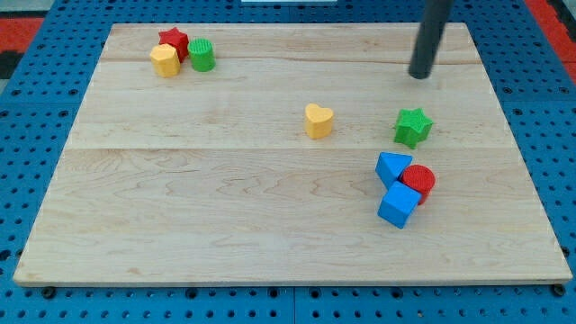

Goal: Move the green blocks and yellow heart towards the top left of the board

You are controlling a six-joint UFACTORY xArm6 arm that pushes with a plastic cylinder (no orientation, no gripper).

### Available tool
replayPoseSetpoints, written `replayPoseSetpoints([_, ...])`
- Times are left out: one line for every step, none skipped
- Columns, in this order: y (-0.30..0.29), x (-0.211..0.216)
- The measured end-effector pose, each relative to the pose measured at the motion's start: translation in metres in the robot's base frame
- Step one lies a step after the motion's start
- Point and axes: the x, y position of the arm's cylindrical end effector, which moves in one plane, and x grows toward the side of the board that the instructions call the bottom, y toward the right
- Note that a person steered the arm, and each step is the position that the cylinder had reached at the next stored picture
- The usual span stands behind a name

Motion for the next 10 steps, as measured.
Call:
replayPoseSetpoints([0.001,0.015])
replayPoseSetpoints([0.001,0.016])
replayPoseSetpoints([0.001,0.015])
replayPoseSetpoints([0.001,0.030])
replayPoseSetpoints([0.001,0.058])
replayPoseSetpoints([-0.029,0.071])
replayPoseSetpoints([-0.045,0.092])
replayPoseSetpoints([-0.031,0.111])
replayPoseSetpoints([-0.036,0.136])
replayPoseSetpoints([-0.072,0.147])
